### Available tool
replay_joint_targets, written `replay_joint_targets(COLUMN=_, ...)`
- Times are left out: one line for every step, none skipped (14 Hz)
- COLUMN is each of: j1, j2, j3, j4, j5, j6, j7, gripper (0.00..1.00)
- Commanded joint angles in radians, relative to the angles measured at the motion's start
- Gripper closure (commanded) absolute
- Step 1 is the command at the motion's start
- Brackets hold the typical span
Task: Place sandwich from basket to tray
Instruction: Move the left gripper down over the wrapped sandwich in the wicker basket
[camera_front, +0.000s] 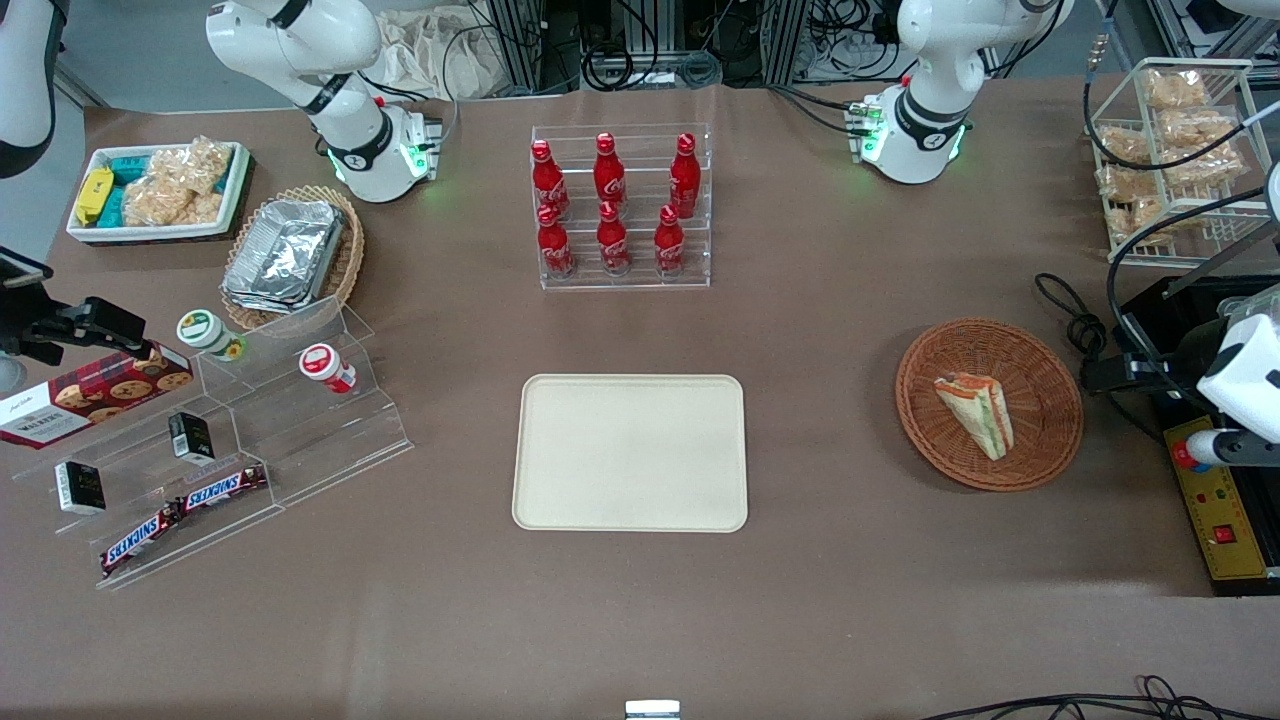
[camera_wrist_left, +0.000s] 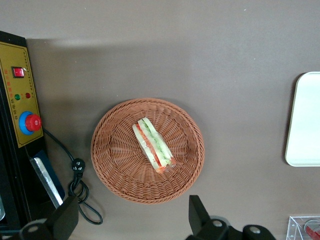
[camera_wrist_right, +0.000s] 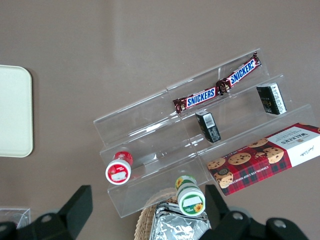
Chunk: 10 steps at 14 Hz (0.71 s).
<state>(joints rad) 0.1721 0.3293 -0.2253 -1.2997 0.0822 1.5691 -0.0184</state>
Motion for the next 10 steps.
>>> replay_joint_targets(j1=0.01, j2=-0.019, j3=-0.003, j4=-0.067, j5=0.005, j6=0.0, j7=-0.011, gripper=0.01)
replay_joint_targets(j1=0.023, j2=-0.026, j3=-0.002, j4=-0.114, j5=-0.005, j6=0.023, j7=-0.012, gripper=0.01)
replay_joint_targets(j1=0.032, j2=-0.042, j3=-0.002, j4=-0.175, j5=-0.01, j6=0.079, j7=-0.012, gripper=0.01)
replay_joint_targets(j1=0.033, j2=-0.068, j3=-0.002, j4=-0.261, j5=-0.012, j6=0.159, j7=-0.021, gripper=0.01)
replay_joint_targets(j1=0.035, j2=-0.099, j3=-0.002, j4=-0.355, j5=-0.012, j6=0.243, j7=-0.041, gripper=0.01)
replay_joint_targets(j1=0.035, j2=-0.116, j3=-0.002, j4=-0.427, j5=-0.012, j6=0.312, j7=-0.063, gripper=0.01)
replay_joint_targets(j1=0.035, j2=-0.118, j3=-0.002, j4=-0.472, j5=-0.01, j6=0.359, j7=-0.105, gripper=0.01)
replay_joint_targets(j1=0.035, j2=-0.107, j3=-0.002, j4=-0.498, j5=-0.007, j6=0.389, j7=-0.15, gripper=0.01)
replay_joint_targets(j1=0.034, j2=-0.09, j3=-0.002, j4=-0.524, j5=-0.006, j6=0.432, j7=-0.185, gripper=0.01)
replay_joint_targets(j1=0.033, j2=-0.081, j3=-0.002, j4=-0.561, j5=-0.001, j6=0.483, j7=-0.227, gripper=0.01)
